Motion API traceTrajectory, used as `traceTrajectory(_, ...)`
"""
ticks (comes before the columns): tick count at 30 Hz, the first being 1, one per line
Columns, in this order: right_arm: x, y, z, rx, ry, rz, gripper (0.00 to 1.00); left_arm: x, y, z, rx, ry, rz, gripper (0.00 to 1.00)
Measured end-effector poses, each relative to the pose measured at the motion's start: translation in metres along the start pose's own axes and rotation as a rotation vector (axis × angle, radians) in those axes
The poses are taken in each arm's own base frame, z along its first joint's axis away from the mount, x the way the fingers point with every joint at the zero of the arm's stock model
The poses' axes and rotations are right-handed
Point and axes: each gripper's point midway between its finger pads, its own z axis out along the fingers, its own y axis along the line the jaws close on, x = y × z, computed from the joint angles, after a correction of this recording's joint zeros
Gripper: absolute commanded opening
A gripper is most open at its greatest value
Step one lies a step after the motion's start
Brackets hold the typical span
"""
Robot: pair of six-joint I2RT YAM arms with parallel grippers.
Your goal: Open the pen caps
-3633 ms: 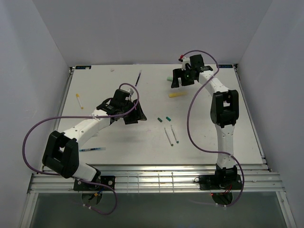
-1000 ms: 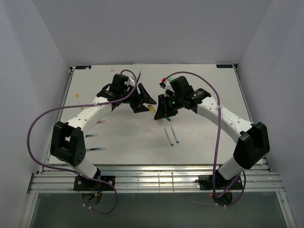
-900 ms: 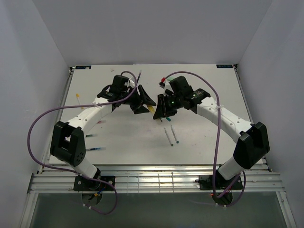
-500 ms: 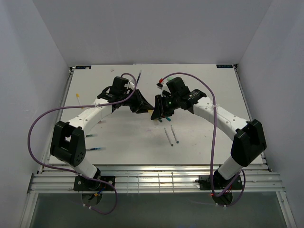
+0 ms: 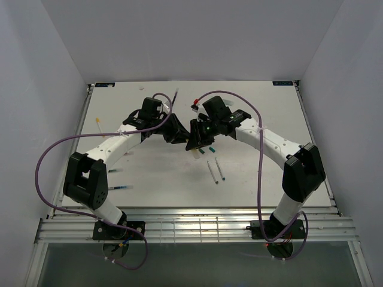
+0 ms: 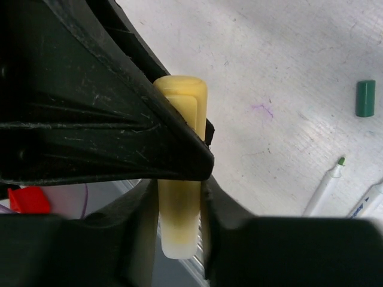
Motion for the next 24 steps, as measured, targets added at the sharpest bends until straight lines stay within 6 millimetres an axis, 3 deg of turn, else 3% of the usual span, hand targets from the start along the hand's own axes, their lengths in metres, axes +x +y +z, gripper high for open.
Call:
traceTrajectory(1, 0.0, 0.0, 0.001, 0.0, 0.002, -0.004, 0.08, 0.0, 0.001, 0.0, -0.003, -0.001, 0.0, 0.0)
traceTrajectory(7, 0.002, 0.001, 0.007, 0.051, -0.012, -0.035, 0.08, -0.005, 0.009, -0.005, -0.03, -0.002, -0.037, 0.0)
traceTrajectory(11, -0.002, 0.001, 0.016, 0.283, -0.121, -0.15, 0.08, -0.016, 0.021, -0.009, -0.063, 0.037, -0.131, 0.0)
traceTrajectory(15, 0.0, -0.001, 0.013, 0.428, -0.204, -0.252, 0.08, -0.013, 0.023, -0.009, -0.069, 0.098, -0.184, 0.0)
traceTrajectory(20, 0.071, -0.011, -0.007, 0.235, 0.001, -0.222, 0.08, -0.063, 0.024, -0.02, -0.028, -0.075, -0.121, 0.0)
traceTrajectory(24, 0.077, -0.015, -0.01, 0.085, 0.03, -0.115, 0.08, -0.084, 0.023, -0.03, -0.019, -0.171, -0.064, 0.0)
